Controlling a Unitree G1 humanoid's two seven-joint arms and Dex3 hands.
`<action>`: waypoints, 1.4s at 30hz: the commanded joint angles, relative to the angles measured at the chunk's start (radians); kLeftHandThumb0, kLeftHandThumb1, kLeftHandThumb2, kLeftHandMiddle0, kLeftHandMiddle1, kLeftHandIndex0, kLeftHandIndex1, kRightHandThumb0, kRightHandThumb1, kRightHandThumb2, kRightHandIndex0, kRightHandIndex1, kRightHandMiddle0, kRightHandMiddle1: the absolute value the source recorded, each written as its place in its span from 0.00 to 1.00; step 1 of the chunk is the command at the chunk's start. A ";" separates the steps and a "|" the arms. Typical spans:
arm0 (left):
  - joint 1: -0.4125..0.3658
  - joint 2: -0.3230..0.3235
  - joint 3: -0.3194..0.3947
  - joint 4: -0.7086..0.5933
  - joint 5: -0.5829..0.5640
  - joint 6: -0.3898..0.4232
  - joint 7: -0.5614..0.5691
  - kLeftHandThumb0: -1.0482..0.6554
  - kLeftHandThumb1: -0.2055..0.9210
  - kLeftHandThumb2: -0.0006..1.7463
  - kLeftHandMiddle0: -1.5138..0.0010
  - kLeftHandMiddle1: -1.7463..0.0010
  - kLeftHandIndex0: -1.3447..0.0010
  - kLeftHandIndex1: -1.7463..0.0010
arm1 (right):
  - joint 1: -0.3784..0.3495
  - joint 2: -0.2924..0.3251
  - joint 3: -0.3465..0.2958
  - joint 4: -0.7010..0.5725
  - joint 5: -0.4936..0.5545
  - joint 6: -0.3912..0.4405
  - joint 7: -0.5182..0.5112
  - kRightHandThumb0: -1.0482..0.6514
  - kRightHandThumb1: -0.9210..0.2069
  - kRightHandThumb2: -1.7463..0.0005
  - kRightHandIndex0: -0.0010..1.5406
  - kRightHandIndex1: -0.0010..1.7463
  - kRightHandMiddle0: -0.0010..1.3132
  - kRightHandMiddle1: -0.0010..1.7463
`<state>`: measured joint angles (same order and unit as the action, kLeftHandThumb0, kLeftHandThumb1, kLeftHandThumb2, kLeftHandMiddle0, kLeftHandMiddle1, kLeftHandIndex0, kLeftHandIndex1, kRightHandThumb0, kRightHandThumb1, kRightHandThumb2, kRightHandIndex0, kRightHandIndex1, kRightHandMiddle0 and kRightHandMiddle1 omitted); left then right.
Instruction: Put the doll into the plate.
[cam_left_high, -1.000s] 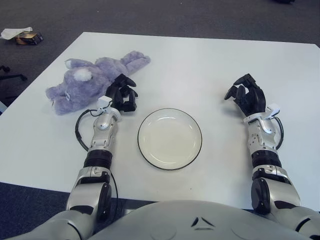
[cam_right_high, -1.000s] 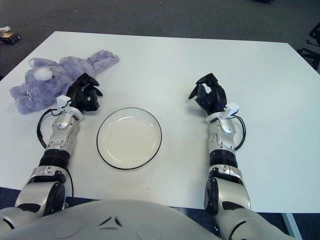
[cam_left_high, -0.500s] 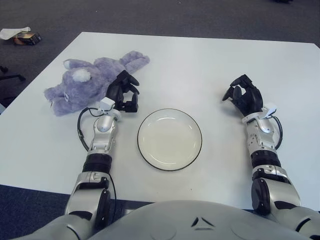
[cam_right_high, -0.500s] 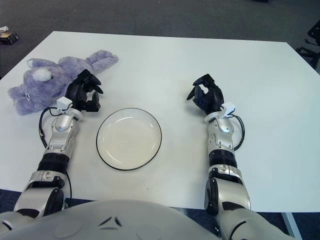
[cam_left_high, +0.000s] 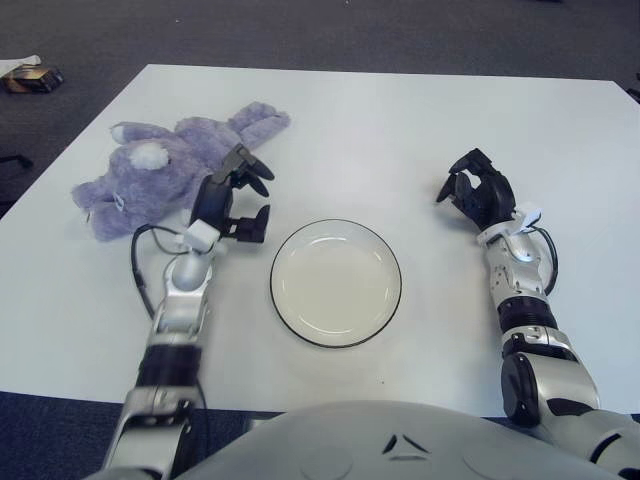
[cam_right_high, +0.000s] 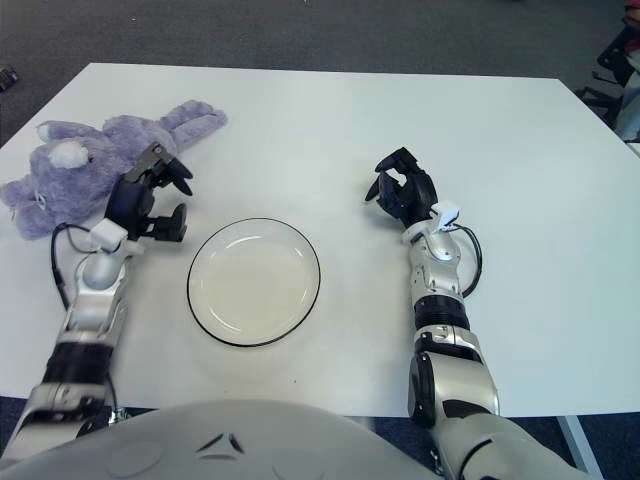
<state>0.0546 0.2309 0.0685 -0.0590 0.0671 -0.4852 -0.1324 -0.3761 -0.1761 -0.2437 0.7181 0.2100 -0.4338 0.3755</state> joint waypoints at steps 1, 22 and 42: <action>0.052 0.003 0.001 -0.067 0.014 0.038 -0.001 0.61 0.62 0.64 0.69 0.00 0.81 0.00 | 0.088 0.042 -0.001 0.106 0.014 0.014 0.007 0.39 0.16 0.55 0.48 0.90 0.23 1.00; 0.120 0.080 0.204 -0.287 0.234 0.028 0.103 0.57 0.97 0.34 0.85 0.03 0.94 0.02 | 0.043 0.035 -0.007 0.172 0.024 0.007 0.060 0.39 0.22 0.50 0.52 0.91 0.26 1.00; -0.056 0.263 0.245 -0.080 0.692 0.256 0.328 0.14 0.73 0.51 0.98 0.23 0.98 0.15 | 0.010 0.020 -0.010 0.222 0.014 0.004 0.054 0.39 0.25 0.48 0.52 0.91 0.28 1.00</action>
<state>0.0366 0.4252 0.3187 -0.2077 0.7162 -0.2314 0.1615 -0.4447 -0.1927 -0.2543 0.8510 0.2187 -0.4636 0.4376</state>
